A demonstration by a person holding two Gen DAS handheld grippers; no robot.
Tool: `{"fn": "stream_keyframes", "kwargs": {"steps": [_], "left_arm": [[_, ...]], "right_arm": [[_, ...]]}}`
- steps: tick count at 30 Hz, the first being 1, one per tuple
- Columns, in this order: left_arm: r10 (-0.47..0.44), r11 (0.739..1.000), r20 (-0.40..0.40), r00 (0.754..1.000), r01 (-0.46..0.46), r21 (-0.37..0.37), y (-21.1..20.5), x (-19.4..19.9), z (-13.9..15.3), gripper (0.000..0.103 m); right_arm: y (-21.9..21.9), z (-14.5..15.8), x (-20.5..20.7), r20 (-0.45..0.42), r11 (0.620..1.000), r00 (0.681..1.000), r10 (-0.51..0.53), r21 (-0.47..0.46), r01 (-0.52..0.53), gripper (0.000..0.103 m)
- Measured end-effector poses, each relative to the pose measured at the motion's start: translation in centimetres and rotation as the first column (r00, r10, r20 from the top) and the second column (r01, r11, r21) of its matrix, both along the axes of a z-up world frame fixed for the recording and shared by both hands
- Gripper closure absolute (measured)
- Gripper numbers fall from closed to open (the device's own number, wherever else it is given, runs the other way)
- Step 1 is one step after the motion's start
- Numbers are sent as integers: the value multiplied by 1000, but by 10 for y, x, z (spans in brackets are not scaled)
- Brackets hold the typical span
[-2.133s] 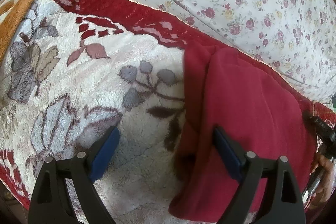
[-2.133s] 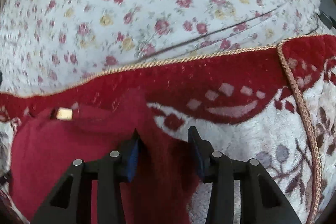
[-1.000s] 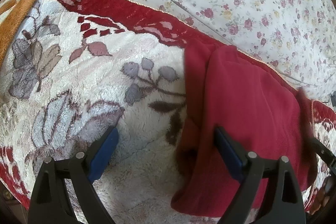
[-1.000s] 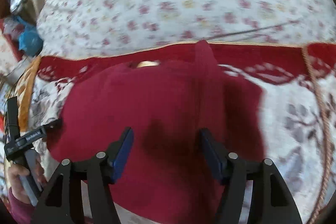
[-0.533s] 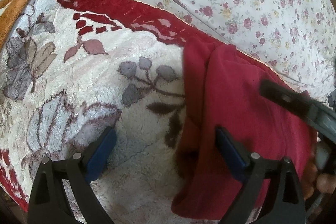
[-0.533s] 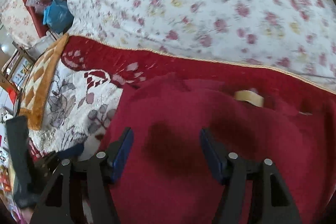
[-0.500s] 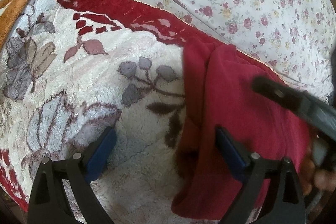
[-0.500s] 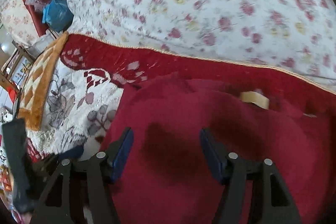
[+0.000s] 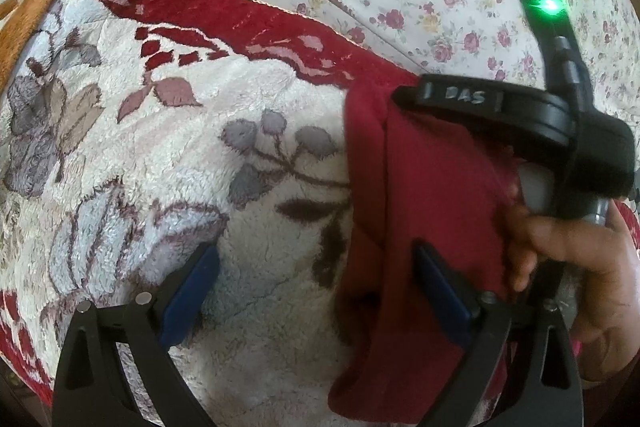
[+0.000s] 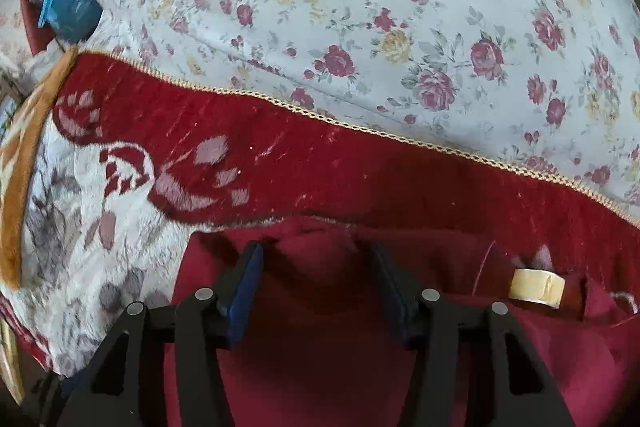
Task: Fold small clothes
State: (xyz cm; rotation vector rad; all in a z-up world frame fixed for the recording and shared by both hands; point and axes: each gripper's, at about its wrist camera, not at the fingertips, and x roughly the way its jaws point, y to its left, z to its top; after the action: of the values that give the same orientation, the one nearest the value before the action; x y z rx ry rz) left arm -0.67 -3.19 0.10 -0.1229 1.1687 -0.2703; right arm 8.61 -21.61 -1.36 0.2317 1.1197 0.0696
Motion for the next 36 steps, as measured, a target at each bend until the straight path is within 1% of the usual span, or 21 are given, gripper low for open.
{"fn": "stream_keyframes", "kwargs": {"steps": [4, 6, 8, 9, 10, 12, 14, 15, 18, 22, 25, 27, 29, 30, 32, 34, 36], "left_arm": [[-1, 1000, 1, 1000, 1, 2, -1, -1, 0, 5], [1, 1000, 2, 1000, -1, 3, -1, 0, 0, 5], [2, 1000, 5, 1000, -2, 5, -1, -1, 0, 5], [2, 1000, 6, 1000, -2, 4, -1, -2, 0, 5], [3, 1000, 6, 1000, -3, 2, 0, -2, 0, 5], [3, 1000, 5, 1000, -3, -3, 0, -3, 0, 5], [0, 1000, 3, 1000, 0, -8, 1, -3, 0, 5], [0, 1000, 3, 1000, 0, -9, 1, -3, 0, 5], [0, 1000, -1, 1000, 0, -11, 1, -3, 1, 5], [-2, 1000, -10, 1000, 1, -22, 3, -3, 1, 5], [0, 1000, -17, 1000, 0, -24, 3, -2, 1, 4], [3, 1000, -18, 1000, -3, -23, 2, -1, 1, 4], [7, 1000, -17, 1000, -7, -25, 1, -1, 2, 4], [9, 1000, -16, 1000, -9, -29, 1, -1, 2, 4], [14, 999, -10, 1000, -14, -49, 1, -1, 4, 4], [1, 997, 5, 1000, -1, -77, -1, -3, 8, 4], [-30, 995, 19, 999, 32, -100, -7, -6, 12, 4]], "right_arm": [[-19, 14, -28, 43, 997, 999, -26, 69, 23, 42], [-27, 21, -43, 61, 997, 998, -24, 80, 19, 41], [-26, 28, -51, 60, 997, 998, -8, 73, 3, 36], [-23, 32, -54, 52, 997, 999, 6, 77, -10, 30], [-21, 34, -54, 45, 996, 999, 13, 91, -18, 27], [-13, 38, -53, 37, 992, 999, 28, 126, -32, 25], [0, 42, -47, 26, 989, 998, 55, 137, -58, 22], [8, 41, -43, 13, 989, 997, 73, 127, -74, 19], [32, 30, -27, -47, 990, 991, 125, 70, -122, 16], [50, 17, -5, -91, 986, 982, 166, -8, -167, 9], [59, 5, 7, -139, 978, 971, 195, -45, -203, 8], [65, -2, 10, -143, 971, 967, 211, -81, -224, 9], [64, -1, 4, -92, 968, 975, 201, -137, -212, 20], [60, 0, 1, -70, 970, 978, 195, -137, -203, 31], [48, 4, -4, -33, 980, 983, 180, -76, -182, 45], [29, 12, -10, -9, 989, 989, 148, 22, -148, 67], [13, 21, -17, 14, 987, 993, 121, 102, -122, 77]]}}
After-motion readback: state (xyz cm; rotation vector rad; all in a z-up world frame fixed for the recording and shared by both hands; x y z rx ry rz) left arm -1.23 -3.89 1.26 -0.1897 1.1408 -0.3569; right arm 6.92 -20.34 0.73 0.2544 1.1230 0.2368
